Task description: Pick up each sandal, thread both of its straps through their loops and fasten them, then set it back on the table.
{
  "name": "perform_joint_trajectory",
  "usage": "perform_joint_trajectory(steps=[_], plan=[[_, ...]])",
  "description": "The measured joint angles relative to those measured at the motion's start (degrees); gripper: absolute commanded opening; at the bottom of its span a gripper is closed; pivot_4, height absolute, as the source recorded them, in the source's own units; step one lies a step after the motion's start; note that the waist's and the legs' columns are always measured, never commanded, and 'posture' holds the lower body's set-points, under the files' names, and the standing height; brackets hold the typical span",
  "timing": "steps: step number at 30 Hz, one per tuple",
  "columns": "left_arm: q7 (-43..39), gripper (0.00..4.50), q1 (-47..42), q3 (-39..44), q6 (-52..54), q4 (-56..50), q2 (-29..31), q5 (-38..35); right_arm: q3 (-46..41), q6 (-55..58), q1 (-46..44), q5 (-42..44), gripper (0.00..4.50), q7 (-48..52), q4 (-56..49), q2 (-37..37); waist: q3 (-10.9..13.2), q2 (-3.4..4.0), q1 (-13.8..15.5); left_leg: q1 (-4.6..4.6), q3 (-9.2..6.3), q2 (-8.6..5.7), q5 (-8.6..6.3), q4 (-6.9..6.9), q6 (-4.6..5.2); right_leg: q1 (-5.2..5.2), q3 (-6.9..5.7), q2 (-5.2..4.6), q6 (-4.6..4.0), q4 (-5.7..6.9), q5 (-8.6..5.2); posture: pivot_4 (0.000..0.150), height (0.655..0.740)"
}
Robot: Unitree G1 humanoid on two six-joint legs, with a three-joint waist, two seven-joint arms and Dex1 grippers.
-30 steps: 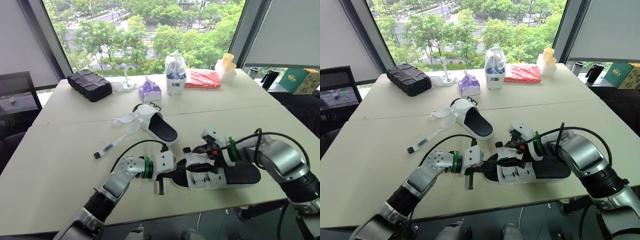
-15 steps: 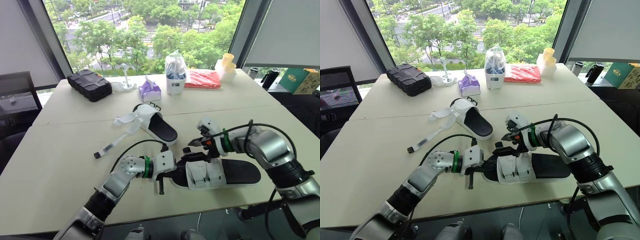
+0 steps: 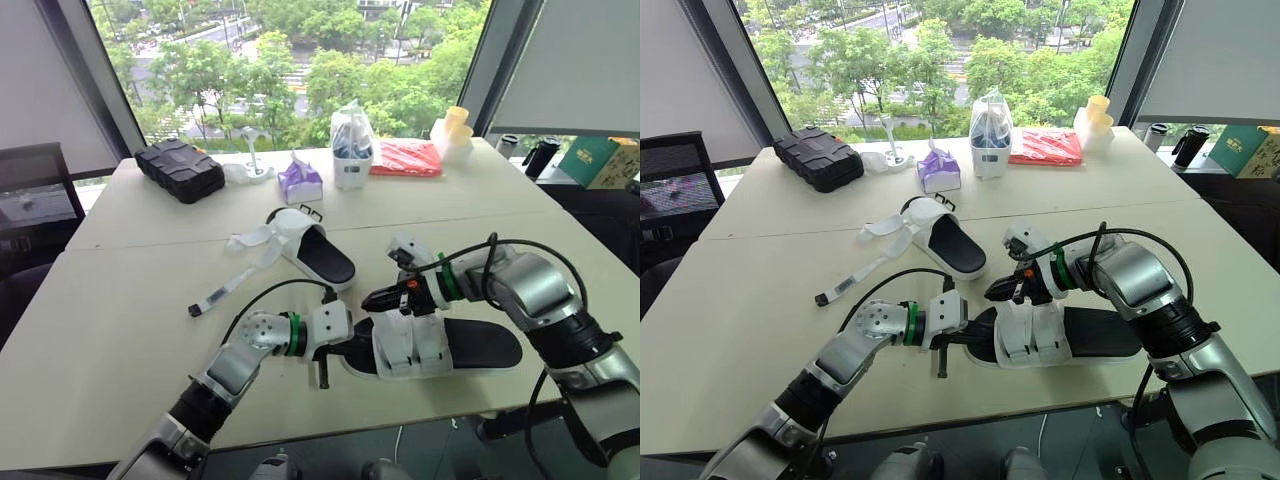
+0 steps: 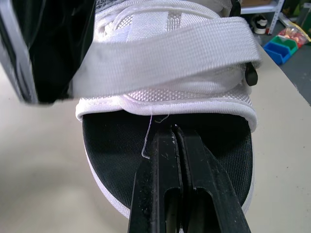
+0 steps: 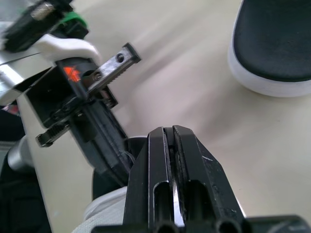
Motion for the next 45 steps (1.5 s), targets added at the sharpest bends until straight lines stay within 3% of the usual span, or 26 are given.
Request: perform_joint_trajectory(steps=[6, 11, 23, 45], plan=[[-1.58, 0.0, -1.34, -0.61, -2.78, 0.66, 1.07, 1.04, -9.35, 5.59, -0.03, 9.76, 0.08, 0.86, -7.97, -1.02, 0.01, 0.01, -0.09, 0.0, 0.0, 0.01, 0.0, -0.05, 0.0, -0.05, 0.05, 0.0, -0.01, 0.03, 0.0, 0.15, 0.74], [-2.45, 0.0, -2.24, -0.89, -4.66, 1.77, 1.05, 1.47, -10.12, 6.69, -0.01, 10.78, 0.08, -1.65, -8.02, -0.83, 0.01, 0.01, -0.07, -0.03, 0.02, 0.01, 0.0, -0.06, 0.0, -0.1, 0.05, -0.02, -0.01, 0.02, 0.0, 0.15, 0.74], [-2.64, 0.0, -2.28, -1.43, -6.28, 2.85, 0.88, 2.09, -4.4, -1.55, 0.42, 2.51, 0.08, -2.67, 7.58, 0.78, 0.01, 0.01, -0.1, -0.05, 0.06, 0.01, 0.0, -0.08, 0.0, -0.15, 0.08, -0.01, 0.0, 0.03, 0.01, 0.15, 0.74], [-2.34, 0.0, -2.08, -1.42, -6.05, 2.67, 0.86, 2.44, 1.21, -14.7, 3.28, -8.89, 0.08, -0.91, 11.48, 0.5, -0.03, 0.0, -0.1, 0.12, 0.07, 0.0, 0.0, -0.07, 0.0, 0.04, 0.04, 0.03, 0.0, 0.03, 0.01, 0.15, 0.74]])
